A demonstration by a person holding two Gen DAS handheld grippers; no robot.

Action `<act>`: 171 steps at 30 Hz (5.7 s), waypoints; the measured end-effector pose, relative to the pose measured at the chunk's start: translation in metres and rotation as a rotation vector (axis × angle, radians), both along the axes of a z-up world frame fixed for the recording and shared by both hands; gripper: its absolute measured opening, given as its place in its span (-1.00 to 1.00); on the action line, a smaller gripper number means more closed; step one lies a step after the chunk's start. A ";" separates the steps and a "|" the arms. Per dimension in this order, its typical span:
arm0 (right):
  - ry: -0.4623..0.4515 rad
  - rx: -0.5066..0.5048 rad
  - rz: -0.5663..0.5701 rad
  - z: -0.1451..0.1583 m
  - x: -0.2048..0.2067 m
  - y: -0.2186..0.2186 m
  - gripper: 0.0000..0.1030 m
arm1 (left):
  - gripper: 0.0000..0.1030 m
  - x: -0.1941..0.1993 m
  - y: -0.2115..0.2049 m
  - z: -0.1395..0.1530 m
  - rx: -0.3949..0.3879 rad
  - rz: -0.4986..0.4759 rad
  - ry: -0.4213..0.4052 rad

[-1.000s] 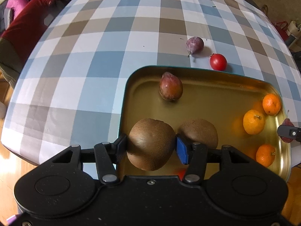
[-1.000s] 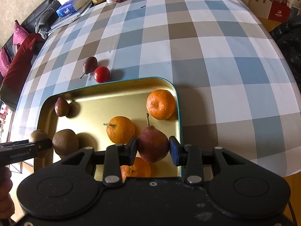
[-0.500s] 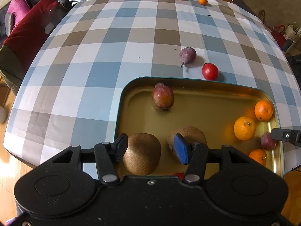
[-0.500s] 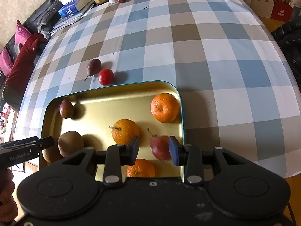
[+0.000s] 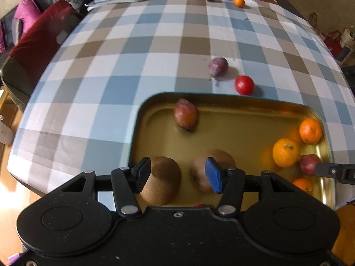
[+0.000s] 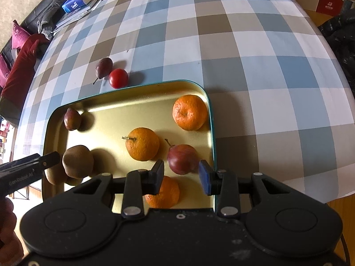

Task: Organize fruits
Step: 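Open the left tool to drop the kiwi while the right tool releases the pear, then move both open tools away from the tray toward the remaining fruits, then grasp a red pear with the left tool while the right tool grasps a tomato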

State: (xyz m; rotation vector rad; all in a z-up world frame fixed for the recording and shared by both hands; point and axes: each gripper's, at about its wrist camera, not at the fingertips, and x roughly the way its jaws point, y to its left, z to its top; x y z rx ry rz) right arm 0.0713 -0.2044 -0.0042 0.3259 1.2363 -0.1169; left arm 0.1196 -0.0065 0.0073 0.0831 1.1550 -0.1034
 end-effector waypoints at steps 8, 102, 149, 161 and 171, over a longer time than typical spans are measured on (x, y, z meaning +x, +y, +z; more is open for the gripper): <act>0.021 0.004 0.014 0.000 0.002 0.001 -0.26 | 0.17 -0.001 -0.008 0.004 -0.006 0.010 0.010; 0.088 0.015 -0.075 0.000 0.141 -0.034 -0.26 | 0.16 0.170 -0.067 -0.014 0.008 -0.118 0.066; 0.061 0.006 0.034 0.000 0.163 0.032 -0.26 | -0.07 0.188 0.011 -0.046 0.023 0.070 0.085; 0.075 0.013 0.070 -0.008 0.188 0.062 -0.26 | -0.06 0.188 0.015 -0.046 -0.001 0.056 0.070; 0.127 -0.004 0.082 -0.030 0.203 0.074 -0.26 | 0.01 0.190 0.019 -0.046 -0.035 0.049 0.081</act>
